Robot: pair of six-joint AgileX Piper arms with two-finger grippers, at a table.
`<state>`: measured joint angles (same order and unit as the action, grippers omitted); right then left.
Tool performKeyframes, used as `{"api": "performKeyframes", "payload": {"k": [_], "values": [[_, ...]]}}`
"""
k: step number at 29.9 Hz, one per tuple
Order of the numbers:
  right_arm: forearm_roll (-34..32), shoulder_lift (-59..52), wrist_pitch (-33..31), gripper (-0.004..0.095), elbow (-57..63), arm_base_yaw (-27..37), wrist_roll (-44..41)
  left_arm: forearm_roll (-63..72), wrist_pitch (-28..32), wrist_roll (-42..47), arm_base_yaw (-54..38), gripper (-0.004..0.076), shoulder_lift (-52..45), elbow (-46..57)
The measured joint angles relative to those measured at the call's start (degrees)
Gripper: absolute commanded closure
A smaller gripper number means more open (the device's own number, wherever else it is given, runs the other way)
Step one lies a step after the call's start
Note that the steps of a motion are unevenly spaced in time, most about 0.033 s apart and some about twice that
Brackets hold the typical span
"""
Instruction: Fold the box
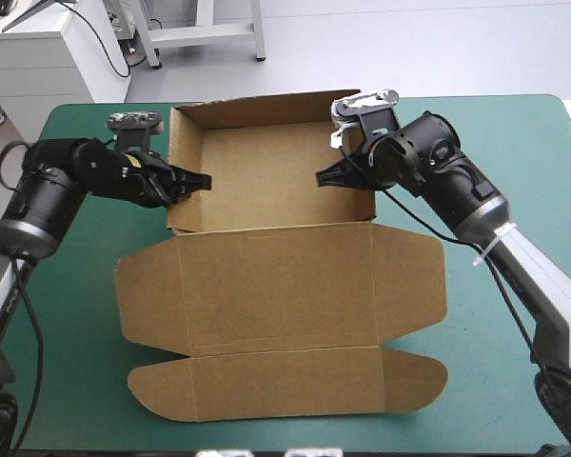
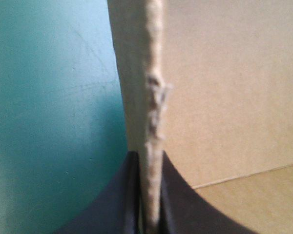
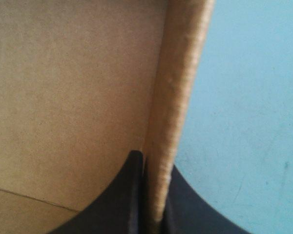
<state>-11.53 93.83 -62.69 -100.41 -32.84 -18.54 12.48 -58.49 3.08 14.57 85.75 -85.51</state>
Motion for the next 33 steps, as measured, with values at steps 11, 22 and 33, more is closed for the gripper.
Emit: {"api": "performKeyframes", "payload": {"k": [11,22,33], "values": [[4.2,10.7,-8.4,0.0927,0.0,2.4,1.1,-6.5,-3.2,5.4,6.1,0.0731,11.6,-0.1],[5.9,18.8,-8.4,0.0912,0.0,2.6,3.3,-7.6,-3.8,5.6,6.2,0.0728,18.1,-0.3],[2.7,19.0,-8.8,0.0394,-0.5,1.8,6.1,-6.7,-2.6,-2.4,6.4,0.026,18.6,-0.5]]}}
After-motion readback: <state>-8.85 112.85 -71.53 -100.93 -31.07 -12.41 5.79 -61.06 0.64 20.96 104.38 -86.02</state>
